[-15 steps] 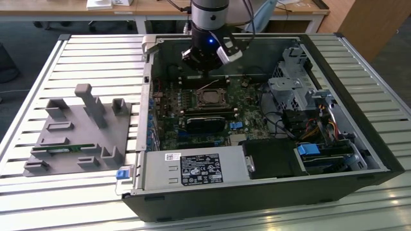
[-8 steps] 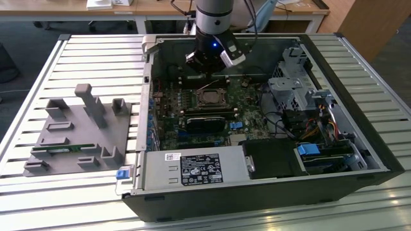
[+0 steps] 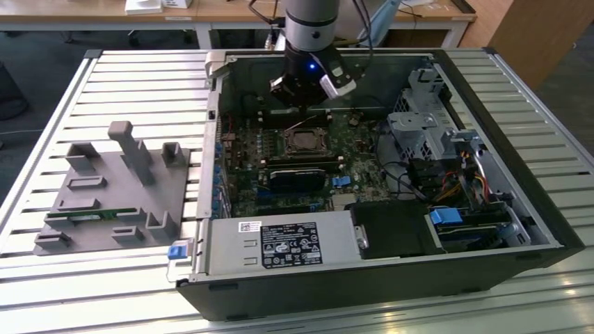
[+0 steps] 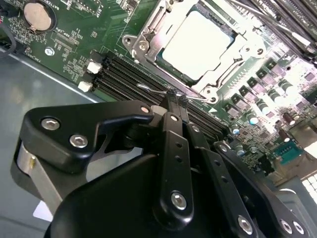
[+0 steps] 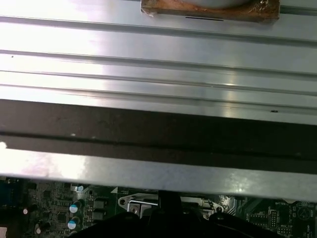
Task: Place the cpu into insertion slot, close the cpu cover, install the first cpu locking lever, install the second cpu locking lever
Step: 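Install the first cpu locking lever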
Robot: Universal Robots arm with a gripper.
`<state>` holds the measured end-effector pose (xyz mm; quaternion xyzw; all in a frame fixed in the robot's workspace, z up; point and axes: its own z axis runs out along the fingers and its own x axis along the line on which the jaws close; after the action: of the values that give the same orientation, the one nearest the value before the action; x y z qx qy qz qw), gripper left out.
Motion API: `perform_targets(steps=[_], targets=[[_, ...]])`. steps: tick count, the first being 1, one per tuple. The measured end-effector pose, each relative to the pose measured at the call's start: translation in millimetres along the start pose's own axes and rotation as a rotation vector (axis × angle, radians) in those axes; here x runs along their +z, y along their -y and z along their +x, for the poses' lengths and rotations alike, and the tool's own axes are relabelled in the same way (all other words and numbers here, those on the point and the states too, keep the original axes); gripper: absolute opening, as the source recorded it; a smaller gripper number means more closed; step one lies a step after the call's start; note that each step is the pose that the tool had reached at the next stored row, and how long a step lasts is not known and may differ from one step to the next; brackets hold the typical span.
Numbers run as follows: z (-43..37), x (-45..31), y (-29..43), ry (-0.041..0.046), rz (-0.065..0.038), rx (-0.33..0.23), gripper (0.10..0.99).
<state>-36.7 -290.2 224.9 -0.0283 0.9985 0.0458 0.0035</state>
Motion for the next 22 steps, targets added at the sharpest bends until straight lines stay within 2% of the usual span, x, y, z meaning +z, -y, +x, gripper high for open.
perform_targets(steps=[9, 22], targets=[[-5.6, 5.0, -1.6, 0.0, 0.0, 0.0, 0.106], [-7.8, 9.7, -1.1, 0.0, 0.0, 0.0, 0.106]])
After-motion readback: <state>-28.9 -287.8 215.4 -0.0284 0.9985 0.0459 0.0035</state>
